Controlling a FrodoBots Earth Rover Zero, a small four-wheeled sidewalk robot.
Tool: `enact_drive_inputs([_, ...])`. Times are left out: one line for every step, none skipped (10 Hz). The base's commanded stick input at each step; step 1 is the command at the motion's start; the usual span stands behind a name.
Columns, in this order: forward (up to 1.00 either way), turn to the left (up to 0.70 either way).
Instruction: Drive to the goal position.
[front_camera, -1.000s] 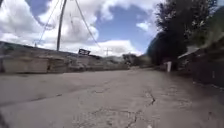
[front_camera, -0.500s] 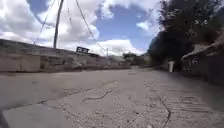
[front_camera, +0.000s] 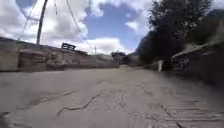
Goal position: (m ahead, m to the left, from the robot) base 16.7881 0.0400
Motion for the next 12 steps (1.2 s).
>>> enact_drive_inputs([1.00, 0.00])
enact_drive_inputs([1.00, 0.00])
enact_drive_inputs([1.00, 0.00])
enact_drive_inputs([1.00, 0.00])
enact_drive_inputs([1.00, 0.00])
enact_drive_inputs([1.00, 0.00])
enact_drive_inputs([1.00, 0.00])
enact_drive_inputs([1.00, 0.00])
enact_drive_inputs([1.00, 0.00])
enact_drive_inputs([1.00, 0.00])
enact_drive_inputs([1.00, 0.00])
enact_drive_inputs([1.00, 0.00])
